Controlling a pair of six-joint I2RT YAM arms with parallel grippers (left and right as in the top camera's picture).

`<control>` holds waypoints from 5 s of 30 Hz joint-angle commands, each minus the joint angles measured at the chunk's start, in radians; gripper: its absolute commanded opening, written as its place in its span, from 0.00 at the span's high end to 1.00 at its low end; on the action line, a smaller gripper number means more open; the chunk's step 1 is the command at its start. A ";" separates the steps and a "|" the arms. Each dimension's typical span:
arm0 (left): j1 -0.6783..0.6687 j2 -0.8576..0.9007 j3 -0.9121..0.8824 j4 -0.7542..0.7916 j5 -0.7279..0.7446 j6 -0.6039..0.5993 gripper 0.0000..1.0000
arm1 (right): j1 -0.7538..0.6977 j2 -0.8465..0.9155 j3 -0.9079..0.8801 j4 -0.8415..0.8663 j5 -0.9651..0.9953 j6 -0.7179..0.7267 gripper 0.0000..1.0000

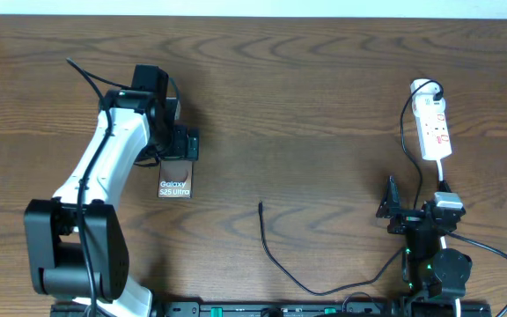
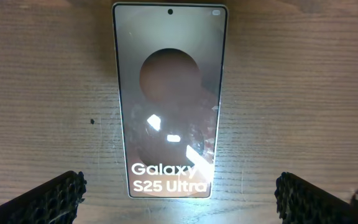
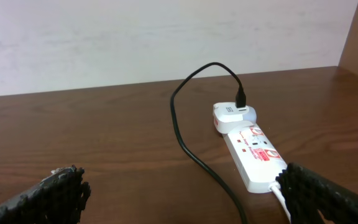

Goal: Plug charger to phone and switch on socket
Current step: 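Move the left gripper forward over the silver phone, then lower the open left gripper down around the phone's top edge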

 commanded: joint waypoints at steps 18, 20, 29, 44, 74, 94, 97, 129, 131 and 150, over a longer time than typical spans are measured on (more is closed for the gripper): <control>-0.041 0.080 0.019 0.045 -0.064 0.030 0.00 | -0.006 -0.006 -0.001 -0.005 0.004 0.013 0.01; -0.045 0.090 0.019 0.048 -0.086 0.023 0.00 | -0.006 -0.006 -0.001 -0.005 0.005 0.013 0.01; -0.045 0.102 0.018 0.084 -0.083 0.013 0.01 | -0.006 -0.006 -0.001 -0.005 0.005 0.013 0.01; -0.041 0.164 0.016 0.101 -0.077 0.013 0.01 | -0.006 -0.006 -0.001 -0.005 0.005 0.012 0.01; -0.008 0.166 -0.028 0.127 -0.044 0.018 0.01 | -0.006 -0.006 -0.001 -0.005 0.005 0.013 0.01; -0.008 0.201 -0.029 0.107 -0.043 0.018 0.01 | -0.006 -0.006 -0.001 -0.005 0.005 0.012 0.01; -0.008 0.201 -0.029 0.098 -0.043 0.017 0.01 | -0.006 -0.006 -0.001 -0.005 0.005 0.013 0.01; -0.008 0.203 -0.098 0.190 -0.043 0.029 0.01 | -0.006 -0.006 -0.001 -0.005 0.005 0.013 0.01; -0.008 0.203 -0.098 0.199 -0.043 0.032 0.01 | -0.006 -0.006 -0.001 -0.005 0.004 0.013 0.01; -0.008 0.203 -0.126 0.205 -0.043 0.032 0.01 | -0.006 -0.006 -0.001 -0.005 0.005 0.012 0.01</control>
